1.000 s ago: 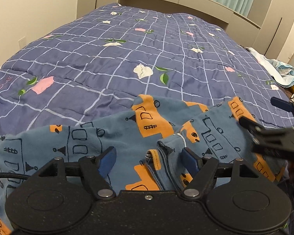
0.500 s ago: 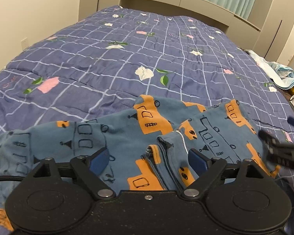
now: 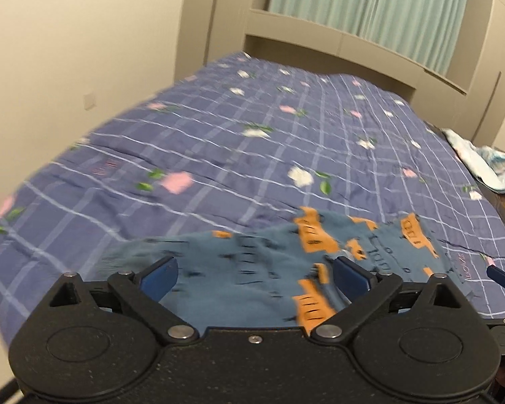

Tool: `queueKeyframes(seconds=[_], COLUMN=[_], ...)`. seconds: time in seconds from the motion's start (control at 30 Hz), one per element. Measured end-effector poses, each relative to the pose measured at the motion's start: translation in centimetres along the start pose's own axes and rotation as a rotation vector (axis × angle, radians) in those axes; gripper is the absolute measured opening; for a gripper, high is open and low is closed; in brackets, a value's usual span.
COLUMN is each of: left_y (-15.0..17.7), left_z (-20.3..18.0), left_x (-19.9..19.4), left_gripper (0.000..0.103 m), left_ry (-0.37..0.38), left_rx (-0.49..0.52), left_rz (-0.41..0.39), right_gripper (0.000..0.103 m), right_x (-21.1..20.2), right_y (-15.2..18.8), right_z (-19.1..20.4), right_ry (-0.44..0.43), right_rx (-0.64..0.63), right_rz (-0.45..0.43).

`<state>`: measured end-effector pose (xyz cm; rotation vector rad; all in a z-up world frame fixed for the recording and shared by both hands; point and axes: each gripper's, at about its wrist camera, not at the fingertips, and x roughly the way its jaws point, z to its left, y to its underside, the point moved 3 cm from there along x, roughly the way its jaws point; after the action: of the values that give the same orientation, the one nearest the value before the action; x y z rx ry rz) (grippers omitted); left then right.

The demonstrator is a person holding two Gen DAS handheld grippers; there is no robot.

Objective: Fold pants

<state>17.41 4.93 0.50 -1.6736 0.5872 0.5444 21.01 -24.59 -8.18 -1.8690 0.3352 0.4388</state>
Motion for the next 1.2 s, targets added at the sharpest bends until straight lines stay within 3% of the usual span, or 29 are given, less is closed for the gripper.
queueKeyframes(seconds=[0.3,0.47,0.67,0.93,1.2], left_y=[2.2,4.6,6.1,7.2,8.1], left_z=[7.5,9.6,9.5,9.0,9.9], left_x=[-4.0,-2.8,0.1,2.5,2.5], left_gripper=[0.102,0.102,0.102,0.102,0.102], left_ry=[-0.090,-0.032,0.018,0.092,0.148], left_rx=[-0.069,-0.164,-0.262,-0.322,-0.355], left_rz=[-0.022,-0.026,-0.039,-0.022,-0.096], right_gripper=[0.103,0.103,0.103,0.103,0.103], right_x=[-1.1,-1.2,-1.0,-0.4,-0.4], right_y=[-1.1,-1.3,-1.1,-0.5,-0.4], right_z=[6.1,8.8,9.6,9.9,10.0], right_ry=[-0.111,-0.073,-0.069,-0.039,-0.028], right_rx=[-0.068,-0.128,-0.104,-0.103,-0.107], right_rz=[-0.035,-0.060,-0.056,-0.056,-0.064])
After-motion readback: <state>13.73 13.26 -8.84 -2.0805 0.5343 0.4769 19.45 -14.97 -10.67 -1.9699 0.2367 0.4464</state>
